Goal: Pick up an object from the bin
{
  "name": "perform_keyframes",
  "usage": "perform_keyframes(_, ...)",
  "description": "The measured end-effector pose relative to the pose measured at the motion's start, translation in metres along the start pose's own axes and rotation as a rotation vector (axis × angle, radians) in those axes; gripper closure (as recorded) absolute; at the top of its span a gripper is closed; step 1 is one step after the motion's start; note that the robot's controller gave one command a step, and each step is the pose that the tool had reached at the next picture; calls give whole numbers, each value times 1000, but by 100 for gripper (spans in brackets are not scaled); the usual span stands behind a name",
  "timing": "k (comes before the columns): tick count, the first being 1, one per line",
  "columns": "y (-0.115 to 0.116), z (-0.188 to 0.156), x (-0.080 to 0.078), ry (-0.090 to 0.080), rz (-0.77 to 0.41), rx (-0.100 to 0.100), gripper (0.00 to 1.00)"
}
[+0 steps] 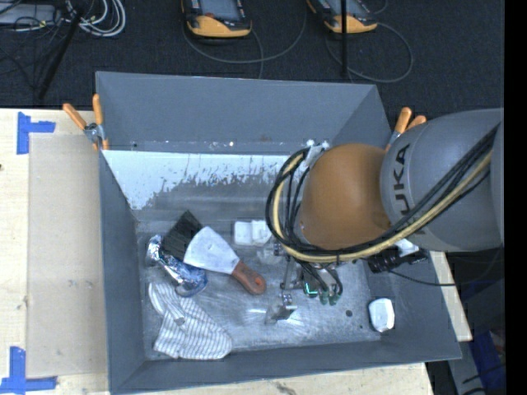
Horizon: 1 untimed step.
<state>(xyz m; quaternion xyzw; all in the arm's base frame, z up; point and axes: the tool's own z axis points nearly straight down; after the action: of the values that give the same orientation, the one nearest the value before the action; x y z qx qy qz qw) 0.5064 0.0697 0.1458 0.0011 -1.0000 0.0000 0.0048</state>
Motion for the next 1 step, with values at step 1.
perform_keyframes(1, 0, -3, -2, -7, 2, -1, 0)
